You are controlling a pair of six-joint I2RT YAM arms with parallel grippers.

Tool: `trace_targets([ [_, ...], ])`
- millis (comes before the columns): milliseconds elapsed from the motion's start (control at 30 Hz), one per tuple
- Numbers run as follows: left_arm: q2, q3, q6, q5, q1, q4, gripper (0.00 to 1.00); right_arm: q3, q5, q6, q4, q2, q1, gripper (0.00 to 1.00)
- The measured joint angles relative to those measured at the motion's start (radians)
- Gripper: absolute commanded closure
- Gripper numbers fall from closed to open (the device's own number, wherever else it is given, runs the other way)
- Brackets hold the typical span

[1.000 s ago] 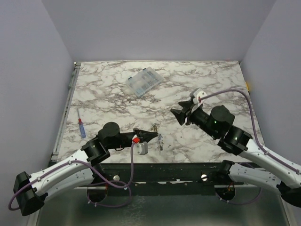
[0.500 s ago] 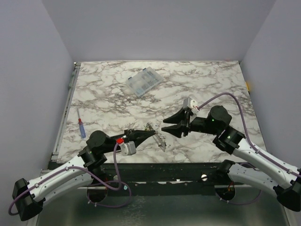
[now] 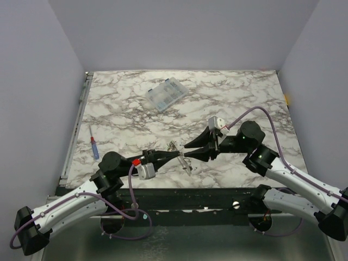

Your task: Put the keys on the keyring

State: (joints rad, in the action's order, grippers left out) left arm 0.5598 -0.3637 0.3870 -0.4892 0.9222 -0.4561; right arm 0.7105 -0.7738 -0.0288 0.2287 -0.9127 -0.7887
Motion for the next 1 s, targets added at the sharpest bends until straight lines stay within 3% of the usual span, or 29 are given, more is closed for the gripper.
trace_targets([
  [1000, -0.005, 0.013, -0.018, 0.003, -0.005, -0.021, 1.0, -0.001, -0.102, -0.014, 0.067, -0.121, 0.0, 0.73],
])
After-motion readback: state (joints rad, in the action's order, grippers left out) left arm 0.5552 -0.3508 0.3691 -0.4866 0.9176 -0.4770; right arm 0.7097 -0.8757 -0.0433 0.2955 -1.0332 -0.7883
